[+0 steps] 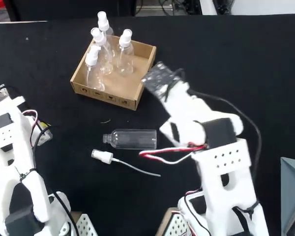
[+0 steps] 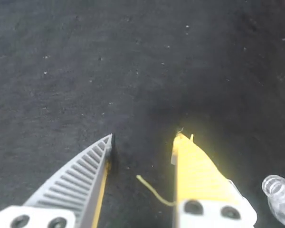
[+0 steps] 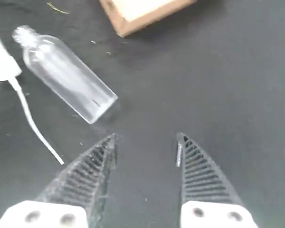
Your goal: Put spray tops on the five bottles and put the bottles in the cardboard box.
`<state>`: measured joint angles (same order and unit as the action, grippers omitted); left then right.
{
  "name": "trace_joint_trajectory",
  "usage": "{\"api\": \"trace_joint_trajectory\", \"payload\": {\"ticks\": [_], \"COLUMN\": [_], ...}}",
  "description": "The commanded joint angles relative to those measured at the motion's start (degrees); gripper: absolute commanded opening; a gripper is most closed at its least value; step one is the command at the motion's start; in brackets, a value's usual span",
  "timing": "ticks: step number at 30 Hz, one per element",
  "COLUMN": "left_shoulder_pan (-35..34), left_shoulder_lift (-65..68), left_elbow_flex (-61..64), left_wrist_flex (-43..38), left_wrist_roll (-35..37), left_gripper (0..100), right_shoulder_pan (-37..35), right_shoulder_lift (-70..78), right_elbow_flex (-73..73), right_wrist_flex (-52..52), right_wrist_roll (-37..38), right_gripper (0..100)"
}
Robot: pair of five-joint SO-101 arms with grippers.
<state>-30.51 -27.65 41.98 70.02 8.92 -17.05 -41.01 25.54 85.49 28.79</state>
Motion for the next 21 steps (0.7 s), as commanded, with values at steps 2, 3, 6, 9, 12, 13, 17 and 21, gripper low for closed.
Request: {"api": "trace_joint_trajectory", "payload": {"ticks": [2, 3, 6, 9, 12, 13, 17, 21], "left_shoulder_pan": [-1.2, -1.2, -1.2, -1.2, -2.4, -3.0, -5.3, -5.7], "left_shoulder_lift": [-2.3, -2.3, -2.3, -2.3, -2.3, -2.3, -2.2, -2.2], "left_elbow_flex": [-0.3, -0.3, -0.2, -0.2, -0.2, -0.2, 1.1, 1.6], "left_wrist_flex": [-0.8, -0.8, -0.8, -0.8, -0.8, -0.9, -3.6, -4.6], "left_wrist_roll": [0.4, 0.4, 0.4, 0.3, 0.2, 0.2, 0.4, 0.4], "left_gripper": [18, 18, 18, 18, 18, 18, 18, 18], "right_shoulder_pan": [-6.9, -8.3, -11.5, -14.9, -18.2, -19.1, -21.5, -23.5], "right_shoulder_lift": [0.0, 1.5, 7.9, 15.1, 21.5, 23.3, 30.7, 37.0], "right_elbow_flex": [-4.8, -5.5, -8.7, -13.8, -18.9, -20.4, -25.8, -29.9], "right_wrist_flex": [0.2, 0.4, 1.7, 4.2, 6.6, 7.3, 9.3, 10.6], "right_wrist_roll": [0.5, 0.5, 0.5, 2.3, 4.6, 5.2, 8.2, 11.3], "right_gripper": [16.4, 16.4, 16.4, 16.4, 16.4, 16.4, 16.4, 16.4]}}
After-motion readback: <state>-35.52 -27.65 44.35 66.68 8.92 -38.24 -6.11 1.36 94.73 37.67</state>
